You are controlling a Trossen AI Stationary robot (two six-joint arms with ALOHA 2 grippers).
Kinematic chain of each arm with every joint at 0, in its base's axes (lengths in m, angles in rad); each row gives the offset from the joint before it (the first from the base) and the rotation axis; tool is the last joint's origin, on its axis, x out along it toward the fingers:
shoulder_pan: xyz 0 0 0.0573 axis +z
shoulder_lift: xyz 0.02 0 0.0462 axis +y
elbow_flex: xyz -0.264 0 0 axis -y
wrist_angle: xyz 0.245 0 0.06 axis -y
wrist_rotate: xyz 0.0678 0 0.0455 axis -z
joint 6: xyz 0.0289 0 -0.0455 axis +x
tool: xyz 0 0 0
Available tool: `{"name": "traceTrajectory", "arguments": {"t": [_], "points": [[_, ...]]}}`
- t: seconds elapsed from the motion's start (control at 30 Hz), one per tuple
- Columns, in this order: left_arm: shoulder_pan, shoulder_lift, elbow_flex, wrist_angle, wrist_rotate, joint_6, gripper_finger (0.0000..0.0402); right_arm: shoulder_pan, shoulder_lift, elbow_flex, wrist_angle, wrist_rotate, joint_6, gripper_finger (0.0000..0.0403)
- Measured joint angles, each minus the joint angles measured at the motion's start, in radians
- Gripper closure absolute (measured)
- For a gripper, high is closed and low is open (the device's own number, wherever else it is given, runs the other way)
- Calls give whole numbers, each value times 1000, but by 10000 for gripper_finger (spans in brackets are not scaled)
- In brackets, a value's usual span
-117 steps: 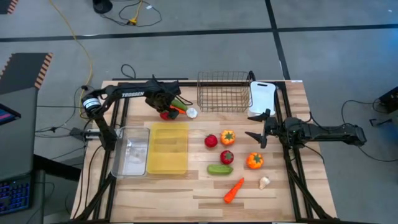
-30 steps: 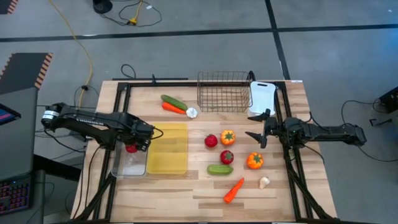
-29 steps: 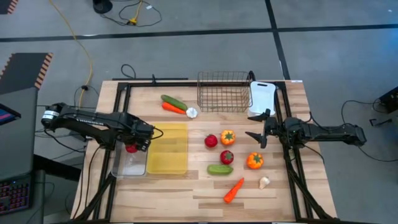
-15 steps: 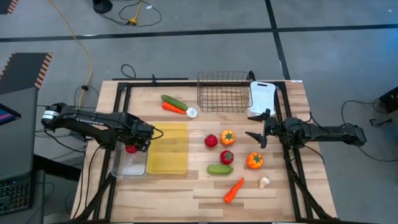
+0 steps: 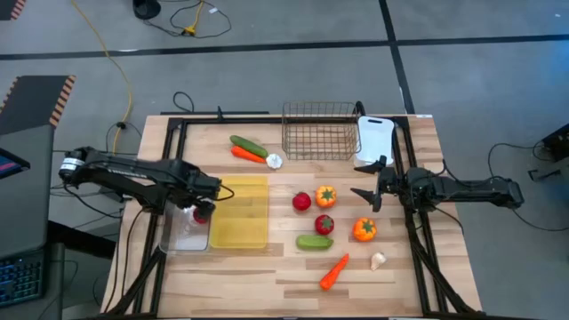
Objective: Sort produce into baskets
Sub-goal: Put the left orange tomato into the transparent bin
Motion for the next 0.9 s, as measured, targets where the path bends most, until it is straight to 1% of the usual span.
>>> {"name": "traceTrajectory", "arguments": {"t": [0.13, 0.37, 0.53, 0.73, 0.9], "points": [[0, 0, 64, 1, -52, 28, 49, 0, 0, 0, 0, 0, 0, 21], [0, 0, 156, 21, -125, 29, 49, 0, 0, 0, 0, 0, 0, 21], [0, 0, 165, 136, -234, 31, 49, 0, 0, 0, 0, 0, 0, 21], [0, 0, 165, 318, -305, 122, 49, 0, 0, 0, 0, 0, 0, 21], [0, 0, 166, 424, -353, 163, 49, 0, 0, -2, 21, 0, 0, 21]]}}
